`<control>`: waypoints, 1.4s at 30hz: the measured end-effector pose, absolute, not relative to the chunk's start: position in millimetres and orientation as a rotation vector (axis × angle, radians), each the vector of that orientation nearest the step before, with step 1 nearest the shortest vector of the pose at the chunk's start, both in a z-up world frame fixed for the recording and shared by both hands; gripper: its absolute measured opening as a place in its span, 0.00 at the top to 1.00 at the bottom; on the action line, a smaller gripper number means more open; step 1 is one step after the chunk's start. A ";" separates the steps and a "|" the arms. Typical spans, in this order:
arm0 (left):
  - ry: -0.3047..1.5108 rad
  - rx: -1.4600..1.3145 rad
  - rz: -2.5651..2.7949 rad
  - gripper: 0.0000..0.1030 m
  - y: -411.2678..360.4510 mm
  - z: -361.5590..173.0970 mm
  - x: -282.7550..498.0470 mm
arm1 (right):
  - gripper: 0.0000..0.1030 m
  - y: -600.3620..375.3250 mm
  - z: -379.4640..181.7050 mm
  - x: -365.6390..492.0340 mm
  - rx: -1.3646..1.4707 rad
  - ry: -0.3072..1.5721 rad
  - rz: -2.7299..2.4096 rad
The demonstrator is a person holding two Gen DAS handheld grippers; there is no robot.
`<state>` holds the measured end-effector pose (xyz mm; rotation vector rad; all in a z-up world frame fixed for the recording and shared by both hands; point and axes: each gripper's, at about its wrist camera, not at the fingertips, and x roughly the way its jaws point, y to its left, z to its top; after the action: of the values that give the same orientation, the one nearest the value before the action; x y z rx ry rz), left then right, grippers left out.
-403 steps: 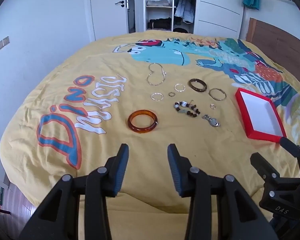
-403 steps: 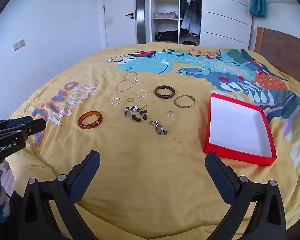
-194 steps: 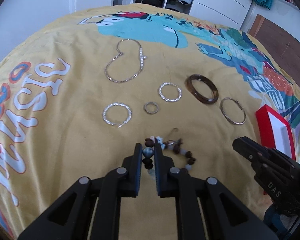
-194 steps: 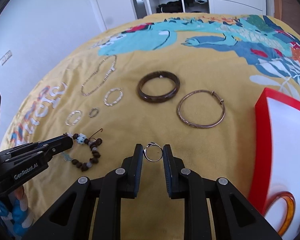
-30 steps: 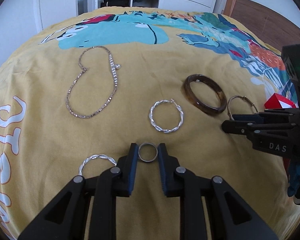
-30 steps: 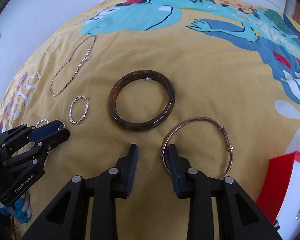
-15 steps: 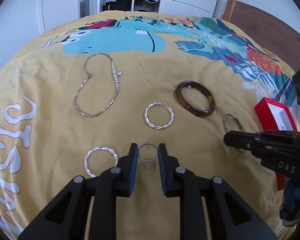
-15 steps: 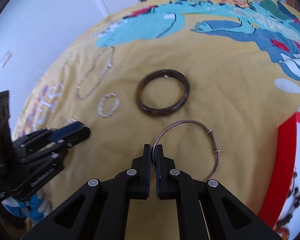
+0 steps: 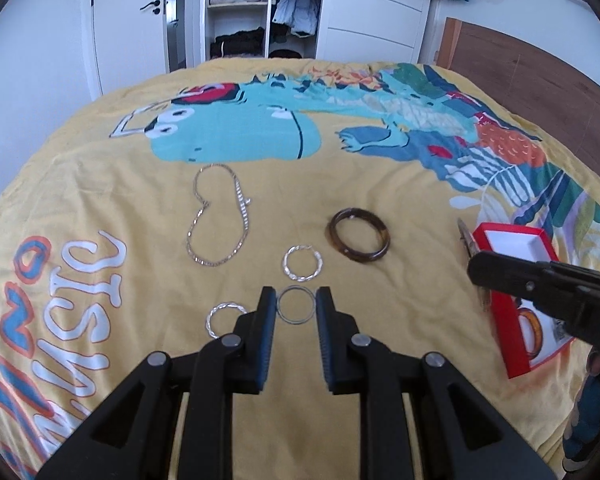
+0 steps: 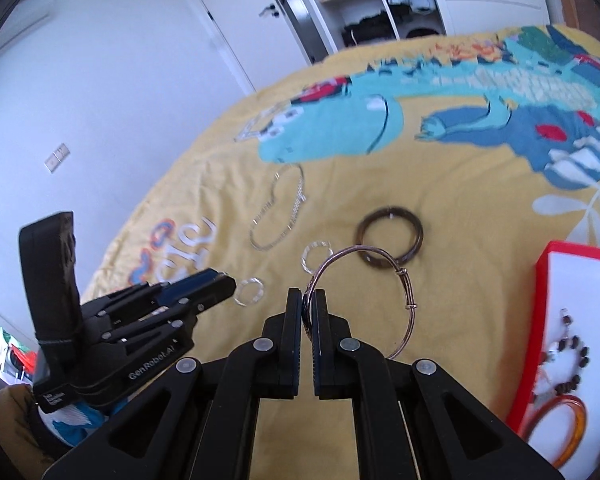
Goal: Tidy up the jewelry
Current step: 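Grasp the thin bronze bangle with the right tool while the left tool holds the ring, then drop the ring into the red box while the right tool drops the bronze bangle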
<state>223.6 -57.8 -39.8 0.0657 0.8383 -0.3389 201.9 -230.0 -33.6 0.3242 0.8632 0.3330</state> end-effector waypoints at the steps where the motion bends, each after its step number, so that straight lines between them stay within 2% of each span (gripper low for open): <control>1: 0.829 0.069 -0.344 0.82 -61.4 -32.6 219.8 | 0.96 -233.3 -25.8 197.5 0.328 0.848 0.331; 7: 0.789 0.080 -0.409 0.82 -99.8 -2.8 204.8 | 0.96 -271.5 6.6 168.4 0.329 0.789 0.273; 13: 0.785 0.098 -0.531 0.82 -177.2 2.5 191.2 | 0.96 -339.5 7.6 140.5 0.305 0.801 0.162; 20: 0.821 0.138 -0.639 0.82 -269.0 -20.8 187.9 | 0.96 -418.9 -28.4 127.8 0.288 0.871 0.043; 27: 0.891 0.169 -0.651 0.82 -325.7 -64.2 198.7 | 0.96 -459.0 -80.2 128.9 0.265 0.977 0.016; 34: 0.930 0.221 -0.611 0.82 -346.6 -96.1 208.2 | 0.96 -465.1 -117.0 144.2 0.225 1.045 0.042; 42: 0.968 0.239 -0.575 0.82 -350.7 -119.7 219.8 | 0.96 -456.9 -133.0 151.0 0.188 1.084 0.054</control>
<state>219.8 -350.7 -119.7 0.2385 0.9677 -0.5750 151.0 -456.9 -133.0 0.1879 1.0840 0.0538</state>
